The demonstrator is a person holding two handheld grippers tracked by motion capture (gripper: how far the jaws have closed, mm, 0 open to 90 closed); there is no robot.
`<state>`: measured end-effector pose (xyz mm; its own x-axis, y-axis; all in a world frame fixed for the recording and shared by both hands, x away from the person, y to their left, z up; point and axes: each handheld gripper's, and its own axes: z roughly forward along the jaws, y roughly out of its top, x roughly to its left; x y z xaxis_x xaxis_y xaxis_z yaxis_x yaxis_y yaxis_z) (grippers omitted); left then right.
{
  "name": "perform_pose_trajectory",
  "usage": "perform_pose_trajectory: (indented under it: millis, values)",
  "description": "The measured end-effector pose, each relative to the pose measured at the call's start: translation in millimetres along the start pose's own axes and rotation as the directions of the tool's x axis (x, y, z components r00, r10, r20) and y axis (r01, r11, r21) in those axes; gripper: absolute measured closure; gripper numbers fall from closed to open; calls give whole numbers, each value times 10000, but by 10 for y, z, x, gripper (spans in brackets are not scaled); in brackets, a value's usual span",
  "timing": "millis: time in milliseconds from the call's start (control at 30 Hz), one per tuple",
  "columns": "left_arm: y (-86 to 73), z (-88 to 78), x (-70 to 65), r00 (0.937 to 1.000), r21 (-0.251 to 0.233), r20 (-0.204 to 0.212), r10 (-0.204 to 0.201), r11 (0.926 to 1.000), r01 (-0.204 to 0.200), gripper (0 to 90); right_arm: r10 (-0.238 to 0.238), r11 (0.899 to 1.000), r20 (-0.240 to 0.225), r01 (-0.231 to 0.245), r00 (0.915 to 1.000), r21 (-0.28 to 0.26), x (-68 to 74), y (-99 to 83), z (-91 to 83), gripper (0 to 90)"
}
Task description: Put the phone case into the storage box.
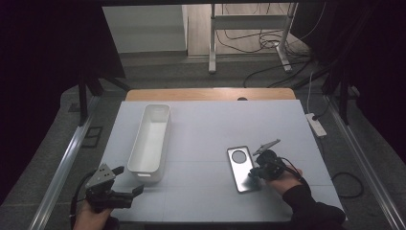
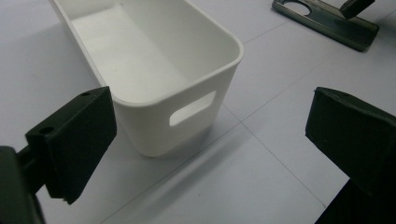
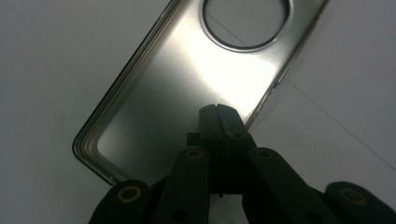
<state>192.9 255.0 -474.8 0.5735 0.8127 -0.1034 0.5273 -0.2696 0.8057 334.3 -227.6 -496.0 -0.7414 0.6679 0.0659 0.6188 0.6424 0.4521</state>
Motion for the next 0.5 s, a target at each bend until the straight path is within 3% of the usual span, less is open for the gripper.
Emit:
perform_pose_trajectory:
  millis: [333,500]
  values:
    - [-1,-2,3,10000,18,-1,-3,10000,3,28,494,9988,471,-490,9977,-84,-210,-78,-61,896]
    - [1,0,3,10000,6,13,-13,10000,13,28,578,9983,514,-576,9970,-55,-227,-88,-62,883]
